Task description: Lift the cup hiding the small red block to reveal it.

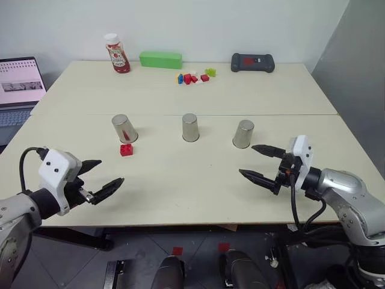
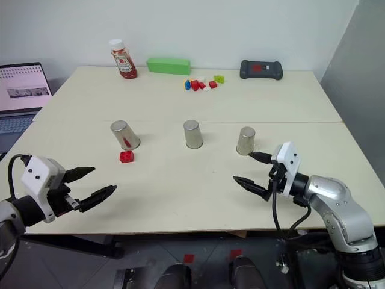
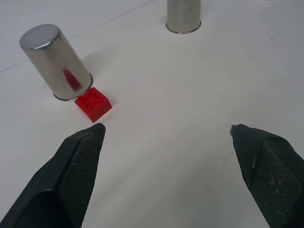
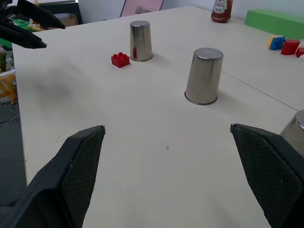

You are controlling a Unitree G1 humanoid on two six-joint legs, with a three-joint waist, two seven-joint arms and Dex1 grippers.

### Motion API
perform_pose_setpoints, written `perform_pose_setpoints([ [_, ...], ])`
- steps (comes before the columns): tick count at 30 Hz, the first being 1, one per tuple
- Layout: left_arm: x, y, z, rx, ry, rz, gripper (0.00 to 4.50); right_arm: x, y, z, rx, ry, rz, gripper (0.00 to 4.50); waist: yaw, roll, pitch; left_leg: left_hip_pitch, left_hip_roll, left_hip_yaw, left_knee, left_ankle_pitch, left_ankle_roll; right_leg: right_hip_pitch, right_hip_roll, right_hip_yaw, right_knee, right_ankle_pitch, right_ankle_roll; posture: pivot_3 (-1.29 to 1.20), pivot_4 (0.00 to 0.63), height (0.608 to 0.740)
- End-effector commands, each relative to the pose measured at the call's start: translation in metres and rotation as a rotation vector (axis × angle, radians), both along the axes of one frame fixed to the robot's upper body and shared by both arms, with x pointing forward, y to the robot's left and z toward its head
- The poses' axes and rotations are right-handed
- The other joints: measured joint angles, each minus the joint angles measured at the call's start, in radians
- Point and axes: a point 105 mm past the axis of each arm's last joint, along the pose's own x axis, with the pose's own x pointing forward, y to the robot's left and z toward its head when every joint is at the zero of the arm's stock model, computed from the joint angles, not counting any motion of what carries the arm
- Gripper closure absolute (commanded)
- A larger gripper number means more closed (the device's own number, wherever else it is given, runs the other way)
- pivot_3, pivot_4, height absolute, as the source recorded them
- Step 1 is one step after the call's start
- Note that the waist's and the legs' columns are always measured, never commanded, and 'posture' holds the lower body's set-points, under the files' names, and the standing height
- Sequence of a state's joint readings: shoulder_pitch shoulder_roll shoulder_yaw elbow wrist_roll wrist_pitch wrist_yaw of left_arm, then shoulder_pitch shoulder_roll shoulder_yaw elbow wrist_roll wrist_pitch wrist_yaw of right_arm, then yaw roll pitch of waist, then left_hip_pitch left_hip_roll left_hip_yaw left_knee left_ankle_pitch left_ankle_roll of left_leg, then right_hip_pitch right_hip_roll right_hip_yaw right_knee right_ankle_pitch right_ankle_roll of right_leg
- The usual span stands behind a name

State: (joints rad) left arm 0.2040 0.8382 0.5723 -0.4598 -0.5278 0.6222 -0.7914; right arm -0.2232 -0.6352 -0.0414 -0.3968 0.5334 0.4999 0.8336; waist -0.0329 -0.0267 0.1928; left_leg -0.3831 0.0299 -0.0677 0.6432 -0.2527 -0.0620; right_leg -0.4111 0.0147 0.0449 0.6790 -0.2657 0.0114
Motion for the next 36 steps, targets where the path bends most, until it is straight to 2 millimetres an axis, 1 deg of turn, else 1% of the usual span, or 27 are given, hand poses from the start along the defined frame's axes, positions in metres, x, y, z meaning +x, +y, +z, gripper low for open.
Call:
perform_pose_setpoints([
  [1, -0.001, 0.004, 0.014, 0.005, -0.067, 0.015, 0.04, -0.006, 0.006, 0.011, 0.01, -0.025, 0.057, 0.0, 0.0, 0.0, 0.0, 0.0, 0.0, 0.0, 0.0, 0.0, 0.0, 0.0, 0.0, 0.0, 0.0, 0.0, 0.0, 0.0, 0.15, 0.74],
  [10, -0.001, 0.006, 0.015, 0.022, -0.059, 0.049, 0.04, -0.008, 0.009, 0.012, 0.008, -0.012, 0.095, 0.0, 0.0, 0.0, 0.0, 0.0, 0.0, 0.0, 0.0, 0.0, 0.0, 0.0, 0.0, 0.0, 0.0, 0.0, 0.0, 0.0, 0.15, 0.74],
  [20, -0.003, 0.01, 0.013, -0.001, -0.031, 0.095, 0.04, -0.011, 0.013, 0.013, 0.016, 0.004, 0.136, 0.0, 0.0, 0.0, 0.0, 0.0, 0.0, 0.0, 0.0, 0.0, 0.0, 0.0, 0.0, 0.0, 0.0, 0.001, 0.001, 0.0, 0.15, 0.74],
  [25, -0.001, 0.007, 0.011, -0.003, -0.021, 0.097, 0.04, -0.011, 0.015, 0.016, 0.023, 0.016, 0.163, 0.0, 0.0, 0.0, 0.0, 0.0, 0.0, 0.0, 0.0, 0.0, 0.0, 0.0, 0.0, 0.0, 0.0, 0.001, 0.001, 0.0, 0.15, 0.74],
  [30, 0.005, 0.009, 0.01, -0.023, -0.021, 0.139, 0.04, -0.011, 0.018, 0.018, 0.027, 0.022, 0.191, 0.0, 0.0, 0.0, 0.0, 0.0, 0.0, 0.0, 0.0, 0.0, 0.0, 0.0, 0.0, 0.0, 0.0, 0.001, 0.001, 0.0, 0.15, 0.74],
  [36, 0.009, 0.003, 0.012, -0.033, -0.028, 0.123, 0.04, -0.008, 0.019, 0.024, 0.036, 0.022, 0.179, 0.0, 0.0, 0.0, 0.0, 0.0, 0.0, 0.0, 0.0, 0.0, 0.0, 0.0, 0.0, 0.0, 0.0, 0.001, 0.002, 0.0, 0.15, 0.74],
])
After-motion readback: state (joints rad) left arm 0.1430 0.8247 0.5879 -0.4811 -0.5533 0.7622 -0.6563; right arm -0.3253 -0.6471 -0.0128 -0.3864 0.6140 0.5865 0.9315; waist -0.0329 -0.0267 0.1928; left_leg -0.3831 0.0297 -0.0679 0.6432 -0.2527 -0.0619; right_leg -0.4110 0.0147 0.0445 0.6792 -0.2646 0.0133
